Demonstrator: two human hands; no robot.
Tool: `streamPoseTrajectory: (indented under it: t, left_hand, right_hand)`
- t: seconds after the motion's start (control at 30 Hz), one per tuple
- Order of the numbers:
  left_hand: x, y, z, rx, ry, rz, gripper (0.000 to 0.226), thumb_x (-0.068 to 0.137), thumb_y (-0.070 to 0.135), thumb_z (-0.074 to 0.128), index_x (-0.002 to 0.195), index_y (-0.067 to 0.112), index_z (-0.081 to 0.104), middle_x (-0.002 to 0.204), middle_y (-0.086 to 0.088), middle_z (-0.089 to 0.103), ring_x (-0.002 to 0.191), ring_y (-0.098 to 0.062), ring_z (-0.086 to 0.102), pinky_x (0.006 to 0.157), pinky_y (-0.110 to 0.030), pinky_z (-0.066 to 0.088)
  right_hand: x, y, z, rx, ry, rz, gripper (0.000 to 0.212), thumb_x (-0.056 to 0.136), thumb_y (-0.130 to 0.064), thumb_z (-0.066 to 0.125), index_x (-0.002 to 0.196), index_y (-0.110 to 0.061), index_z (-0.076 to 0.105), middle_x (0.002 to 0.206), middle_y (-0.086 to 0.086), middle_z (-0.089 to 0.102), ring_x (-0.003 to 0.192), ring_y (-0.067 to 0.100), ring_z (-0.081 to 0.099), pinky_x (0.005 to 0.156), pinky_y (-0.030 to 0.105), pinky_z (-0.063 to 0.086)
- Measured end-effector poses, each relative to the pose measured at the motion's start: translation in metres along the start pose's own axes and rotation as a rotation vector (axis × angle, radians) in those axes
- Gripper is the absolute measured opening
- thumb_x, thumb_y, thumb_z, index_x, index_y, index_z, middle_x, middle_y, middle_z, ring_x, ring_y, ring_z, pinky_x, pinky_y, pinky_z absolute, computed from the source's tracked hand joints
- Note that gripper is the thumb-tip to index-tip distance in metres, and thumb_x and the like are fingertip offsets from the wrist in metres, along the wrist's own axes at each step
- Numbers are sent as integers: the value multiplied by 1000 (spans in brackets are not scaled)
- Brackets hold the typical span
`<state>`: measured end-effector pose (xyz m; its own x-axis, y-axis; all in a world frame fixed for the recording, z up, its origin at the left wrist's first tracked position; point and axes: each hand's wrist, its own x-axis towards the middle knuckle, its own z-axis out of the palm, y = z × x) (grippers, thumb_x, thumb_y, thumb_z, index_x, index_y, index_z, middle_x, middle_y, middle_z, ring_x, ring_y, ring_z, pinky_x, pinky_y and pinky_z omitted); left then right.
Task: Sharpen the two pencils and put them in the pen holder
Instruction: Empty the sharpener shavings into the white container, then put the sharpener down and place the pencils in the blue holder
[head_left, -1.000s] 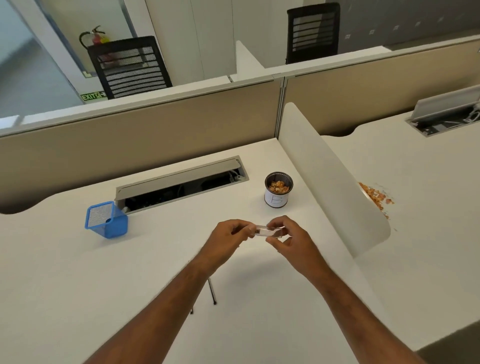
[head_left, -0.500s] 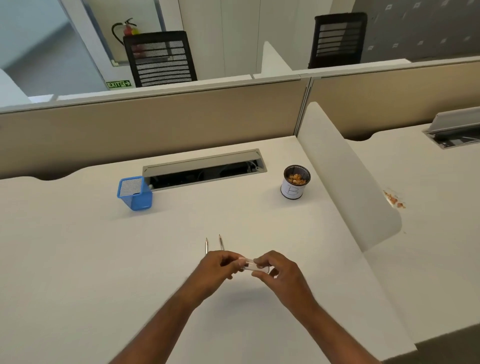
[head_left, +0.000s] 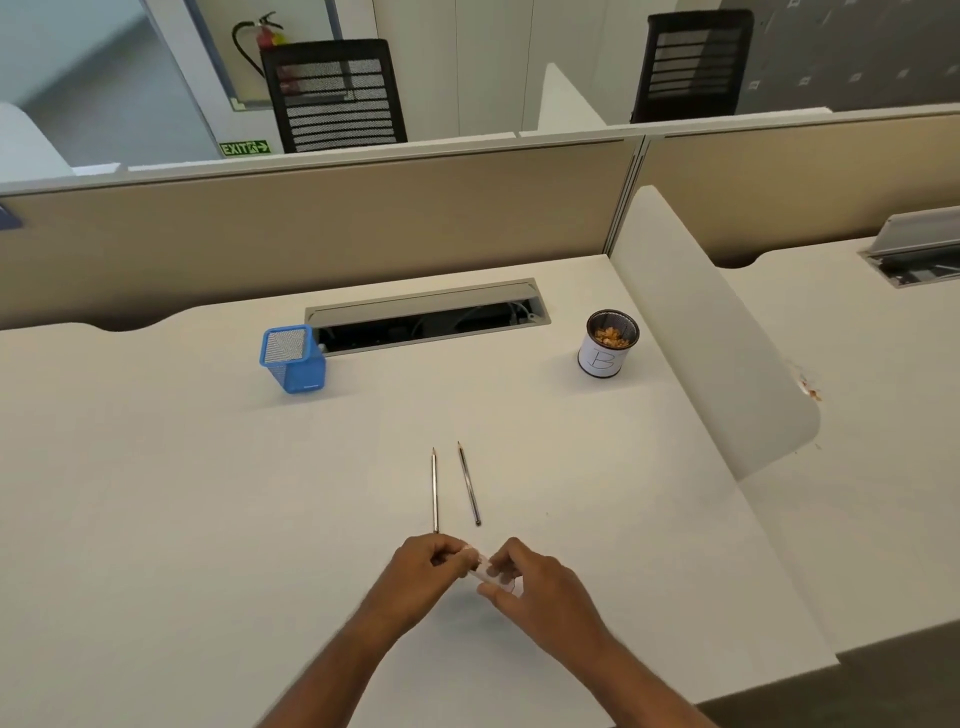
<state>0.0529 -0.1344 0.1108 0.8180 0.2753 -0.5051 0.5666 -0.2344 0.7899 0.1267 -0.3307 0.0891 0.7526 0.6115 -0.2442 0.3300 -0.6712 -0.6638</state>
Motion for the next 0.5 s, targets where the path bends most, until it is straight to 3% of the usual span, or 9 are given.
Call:
streamPoseTrajectory:
  t: [0.13, 0.3, 0.37, 0.5]
  left_hand:
    - [-7, -12, -3, -25, 15, -3, 26, 98, 52, 71, 118, 37, 78, 107, 10, 79, 103, -7, 72, 82, -13, 52]
    - [-15, -44, -16, 28, 80, -21, 24, 102, 39, 71, 125, 36, 70, 113, 7, 74, 108, -4, 67, 84, -9, 48]
    - [-18, -58, -21, 14, 77, -49, 22, 103, 36, 70, 124, 34, 71, 113, 4, 75, 108, -5, 68, 85, -11, 50]
    - [-24, -83, -32, -30, 101, -85, 25, 101, 38, 72, 125, 33, 75, 110, 5, 77, 107, -7, 70, 93, -28, 59]
  right_hand:
    - [5, 11, 10, 65, 77, 21, 27, 90, -59, 67, 100, -35, 63, 94, -16, 58, 83, 6, 57, 70, 23, 49]
    - [29, 21, 13, 303, 158, 212, 21, 88, -44, 77, 88, -28, 65, 69, -7, 51, 58, 5, 45, 59, 28, 38]
    - [42, 28, 10, 278, 188, 233, 21, 90, -45, 75, 86, -27, 64, 65, -7, 52, 56, 6, 45, 58, 31, 40]
    - [66, 38, -5, 133, 243, 252, 23, 94, -44, 71, 83, -27, 61, 63, -8, 56, 58, 9, 53, 60, 32, 44]
